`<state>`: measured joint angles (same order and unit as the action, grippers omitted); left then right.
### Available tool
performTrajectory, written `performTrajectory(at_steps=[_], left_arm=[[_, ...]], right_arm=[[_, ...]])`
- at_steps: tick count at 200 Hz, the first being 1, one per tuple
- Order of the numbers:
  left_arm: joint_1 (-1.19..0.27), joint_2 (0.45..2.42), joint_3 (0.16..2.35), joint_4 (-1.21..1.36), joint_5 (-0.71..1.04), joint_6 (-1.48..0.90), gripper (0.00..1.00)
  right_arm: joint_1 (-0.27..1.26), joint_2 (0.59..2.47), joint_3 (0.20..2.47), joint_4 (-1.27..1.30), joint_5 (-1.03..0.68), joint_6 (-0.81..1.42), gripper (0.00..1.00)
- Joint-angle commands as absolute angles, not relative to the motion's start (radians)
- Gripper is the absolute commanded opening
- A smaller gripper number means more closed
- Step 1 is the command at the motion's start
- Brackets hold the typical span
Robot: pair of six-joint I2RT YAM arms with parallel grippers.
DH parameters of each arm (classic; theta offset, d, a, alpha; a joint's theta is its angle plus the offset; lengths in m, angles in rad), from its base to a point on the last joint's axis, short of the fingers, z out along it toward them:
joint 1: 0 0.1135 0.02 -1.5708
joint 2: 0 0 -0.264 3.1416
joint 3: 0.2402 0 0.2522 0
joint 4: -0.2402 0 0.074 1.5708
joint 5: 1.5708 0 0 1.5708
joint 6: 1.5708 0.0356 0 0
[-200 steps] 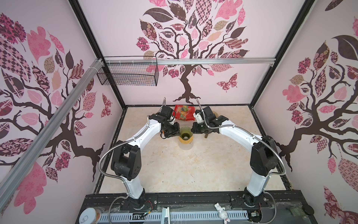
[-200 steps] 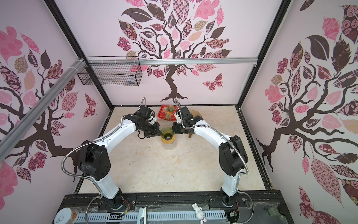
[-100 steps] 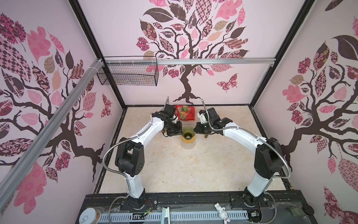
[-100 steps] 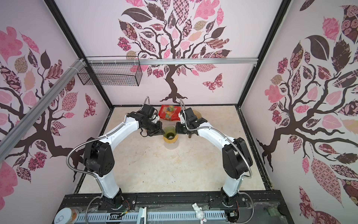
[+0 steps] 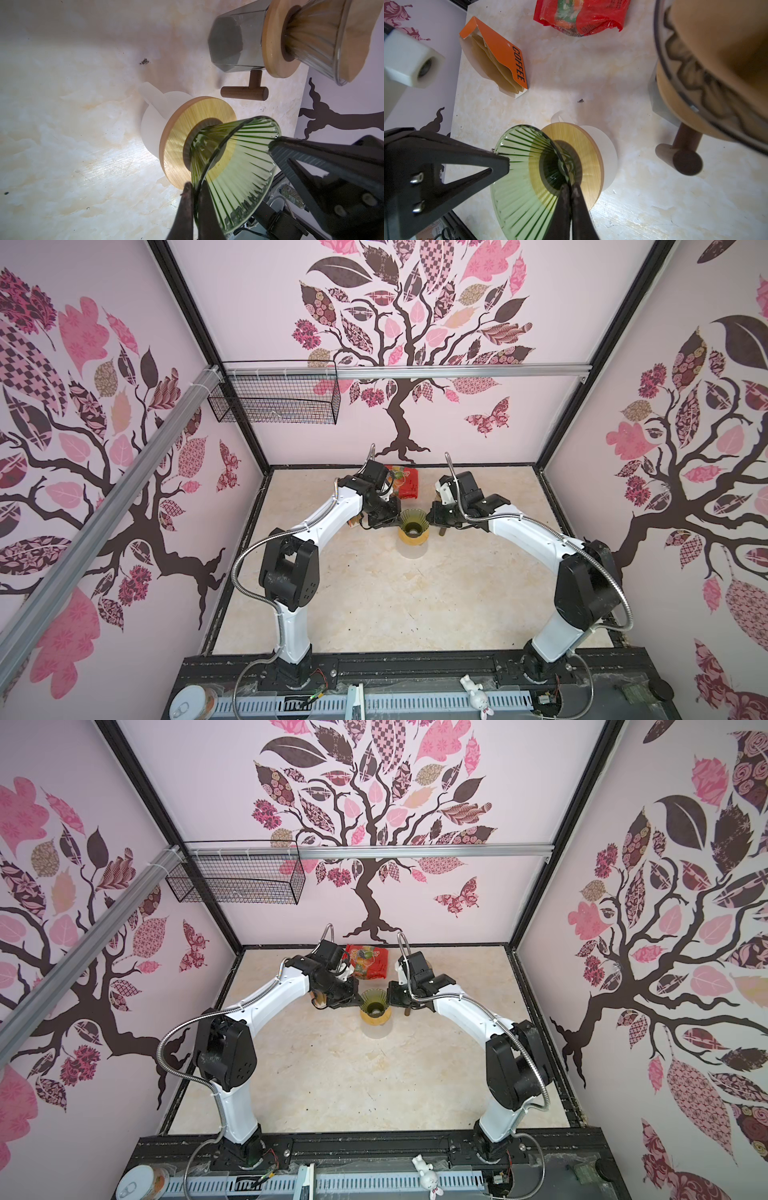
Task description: Place the coffee filter in the dripper
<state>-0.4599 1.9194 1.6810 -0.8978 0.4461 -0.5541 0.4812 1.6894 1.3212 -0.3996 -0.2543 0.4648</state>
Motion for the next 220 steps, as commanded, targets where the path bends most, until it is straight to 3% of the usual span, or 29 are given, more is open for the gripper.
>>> performTrajectory(at_steps=[1, 132, 220], left_arm=[[-0.470, 1.936, 1.742, -0.934, 0.450, -0.540, 0.00], [-0.469, 1.909, 1.802, -0.956, 0.437, -0.536, 0.19], [-0.465, 1.757, 1.702, -0.910, 0.324, -0.523, 0.46]], right_arm=[[0.478, 1.672, 1.308, -0.462, -0.217, 0.462, 0.00], [0.478, 1.675, 1.322, -0.480, -0.220, 0.457, 0.00], [0.477, 1.674, 1.352, -0.483, -0.233, 0.456, 0.09]])
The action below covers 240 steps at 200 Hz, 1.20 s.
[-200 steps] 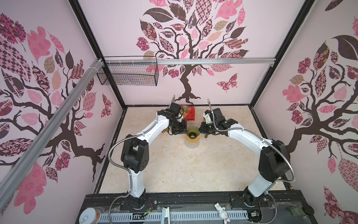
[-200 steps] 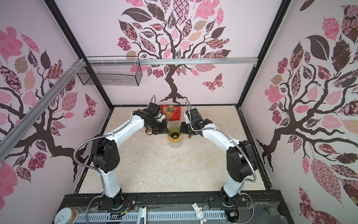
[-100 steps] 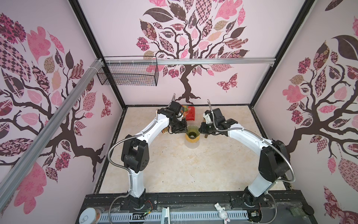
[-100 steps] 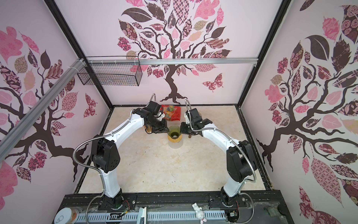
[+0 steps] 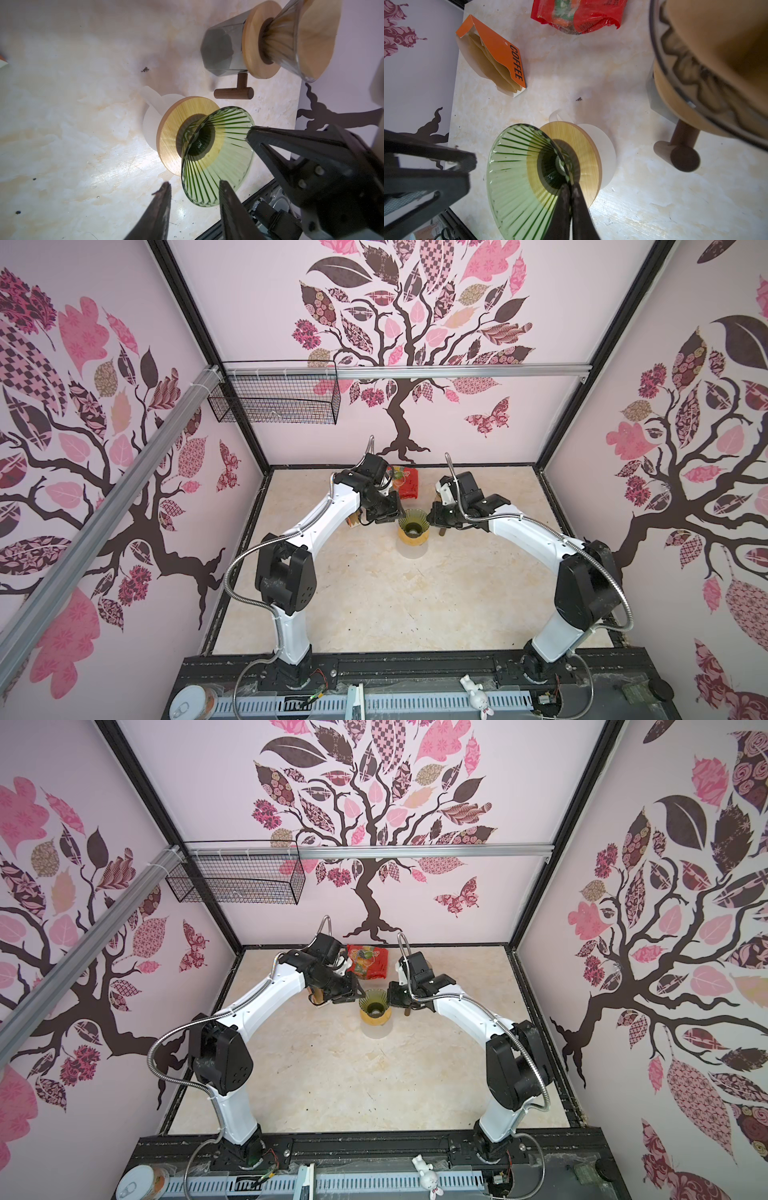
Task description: Place the coffee filter in the dripper
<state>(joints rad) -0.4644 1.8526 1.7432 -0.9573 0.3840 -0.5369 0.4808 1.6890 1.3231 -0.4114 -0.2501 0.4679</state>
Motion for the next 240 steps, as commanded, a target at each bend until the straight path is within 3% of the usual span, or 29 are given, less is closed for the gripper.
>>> performTrajectory(at_steps=[1, 150, 189, 240], left_arm=[[-0.466, 1.754, 1.701, -0.909, 0.323, -0.523, 0.46], [-0.429, 1.629, 1.547, -0.864, 0.191, -0.548, 0.57], [-0.343, 1.600, 1.486, -0.823, 0.144, -0.621, 0.55], [-0.226, 1.697, 1.505, -0.823, 0.053, -0.651, 0.55]], right_arm=[[0.478, 1.674, 1.352, -0.483, -0.234, 0.456, 0.09], [0.479, 1.624, 1.425, -0.446, -0.252, 0.474, 0.32], [0.479, 1.499, 1.373, -0.403, -0.193, 0.479, 0.48], [0.483, 1.222, 1.112, -0.208, -0.226, 0.502, 0.67]])
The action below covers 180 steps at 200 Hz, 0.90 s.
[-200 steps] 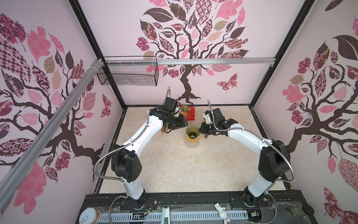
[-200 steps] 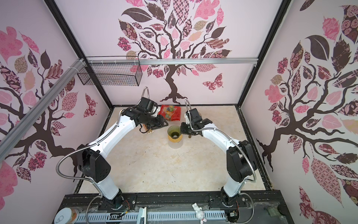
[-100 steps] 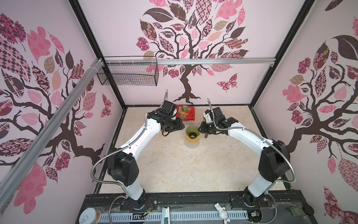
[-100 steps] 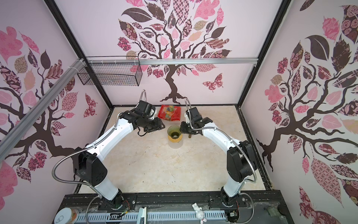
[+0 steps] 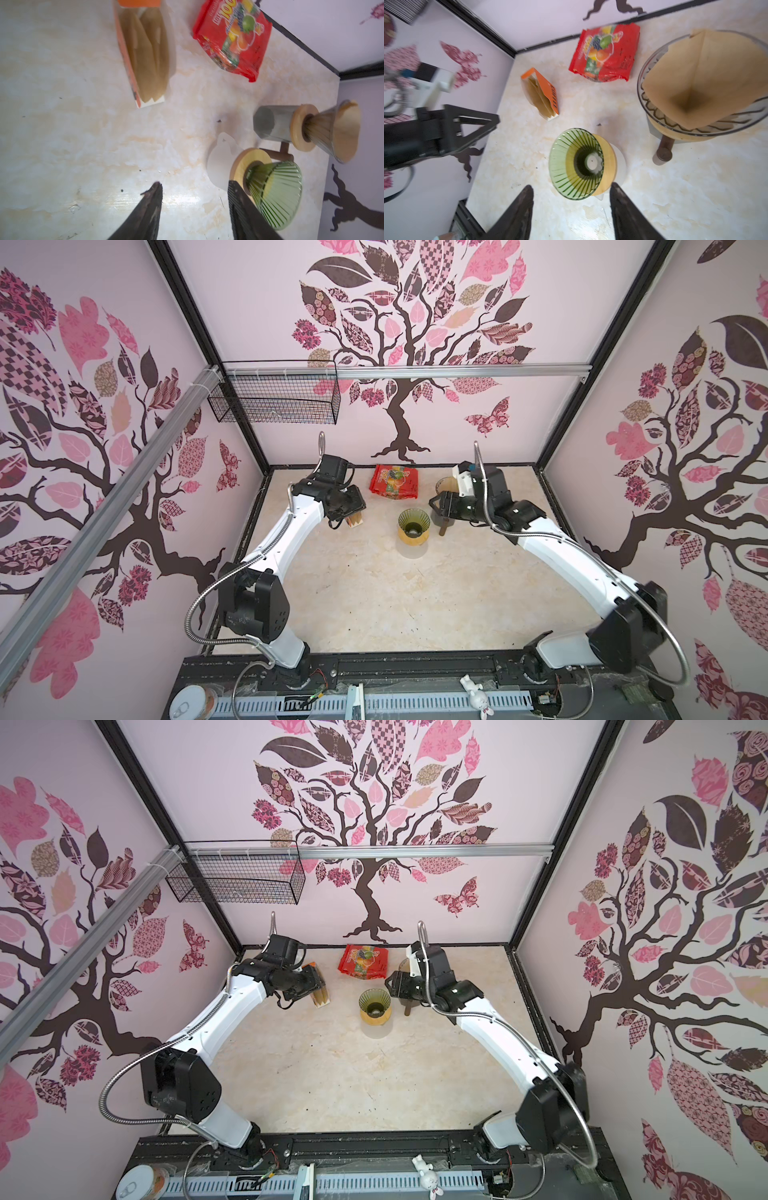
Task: Place the coffee filter in the dripper
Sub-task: 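Open both grippers and lift them away from the green dripper, then move the left gripper to the orange COFFEE filter box while the right draws back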
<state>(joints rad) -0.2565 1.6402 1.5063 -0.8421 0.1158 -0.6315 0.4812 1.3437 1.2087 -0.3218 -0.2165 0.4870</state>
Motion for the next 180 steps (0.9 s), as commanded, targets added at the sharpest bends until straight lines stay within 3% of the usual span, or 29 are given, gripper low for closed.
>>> performTrajectory(at_steps=[1, 29, 46, 95, 180], left_arm=[[-0.225, 1.699, 1.507, -0.823, 0.052, -0.651, 0.55], [-0.207, 1.794, 1.572, -0.841, -0.005, -0.644, 0.54], [-0.204, 1.857, 1.617, -0.860, -0.040, -0.644, 0.53], [-0.203, 1.973, 1.691, -0.853, -0.074, -0.661, 0.52], [-0.192, 2.074, 1.764, -0.877, -0.137, -0.641, 0.51]], right_arm=[[0.482, 1.216, 1.107, -0.204, -0.226, 0.502, 0.68], [0.490, 1.085, 0.973, -0.091, -0.265, 0.527, 0.78], [0.500, 1.041, 0.913, -0.059, -0.290, 0.524, 0.99], [0.503, 0.965, 0.728, 0.124, -0.360, 0.562, 1.00], [0.503, 0.956, 0.642, 0.212, -0.316, 0.576, 1.00]])
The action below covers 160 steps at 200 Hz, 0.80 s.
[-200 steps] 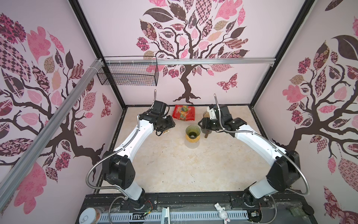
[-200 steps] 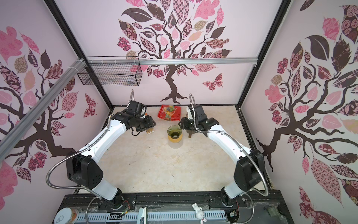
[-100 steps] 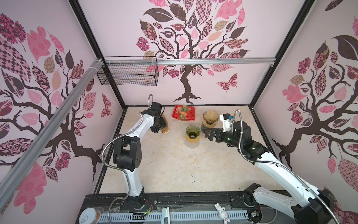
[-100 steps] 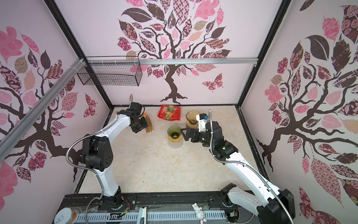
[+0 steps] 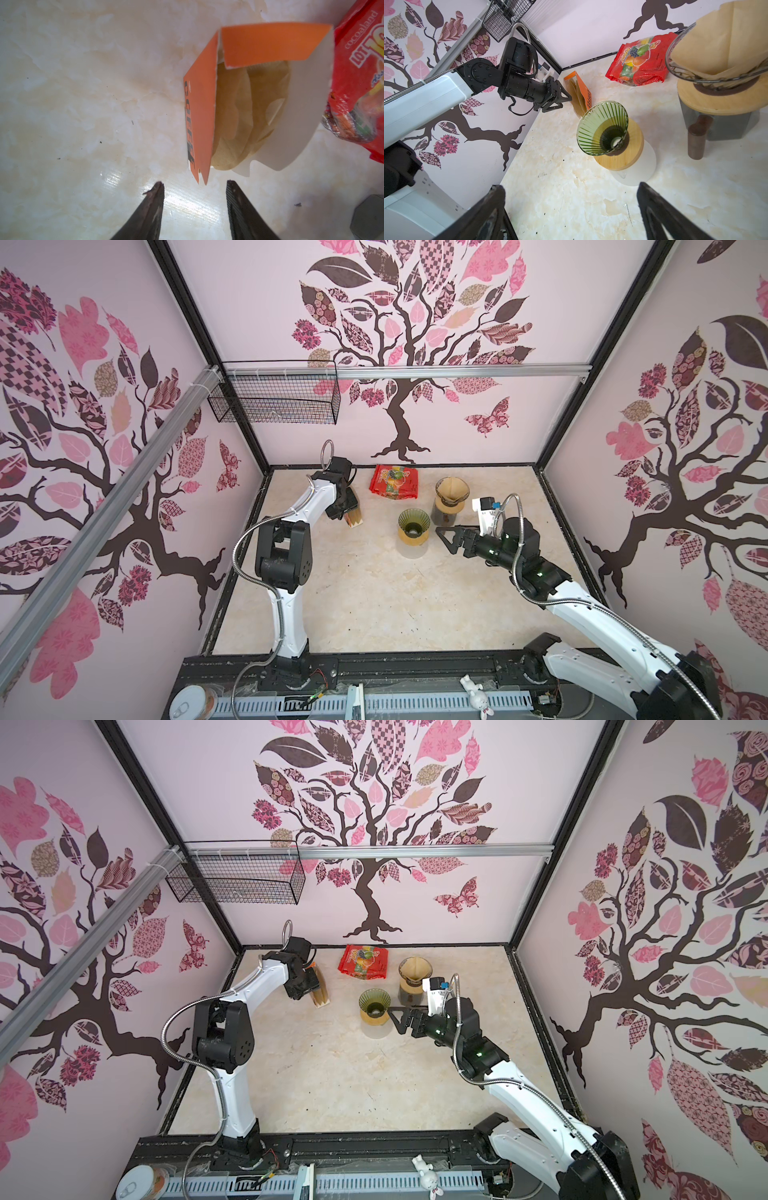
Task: Place the coffee filter in the dripper
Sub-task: 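Move the left gripper to the orange COFFEE filter box while the right draws back, then lower the left gripper into the box and pinch the front brown filter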
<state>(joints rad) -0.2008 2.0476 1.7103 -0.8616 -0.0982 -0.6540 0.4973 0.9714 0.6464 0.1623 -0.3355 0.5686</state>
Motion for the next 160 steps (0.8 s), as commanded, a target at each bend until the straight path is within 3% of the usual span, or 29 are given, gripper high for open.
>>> performTrajectory(at_steps=[1, 116, 160], left_arm=[[-0.192, 2.073, 1.764, -0.877, -0.138, -0.641, 0.51], [-0.148, 2.024, 1.714, -0.889, -0.128, -0.605, 0.51], [-0.149, 1.846, 1.625, -0.840, -0.090, -0.573, 0.50]], right_arm=[[0.503, 0.957, 0.642, 0.212, -0.315, 0.576, 1.00], [0.503, 1.003, 0.633, 0.216, -0.292, 0.594, 1.00], [0.503, 1.001, 0.633, 0.216, -0.286, 0.591, 1.00]])
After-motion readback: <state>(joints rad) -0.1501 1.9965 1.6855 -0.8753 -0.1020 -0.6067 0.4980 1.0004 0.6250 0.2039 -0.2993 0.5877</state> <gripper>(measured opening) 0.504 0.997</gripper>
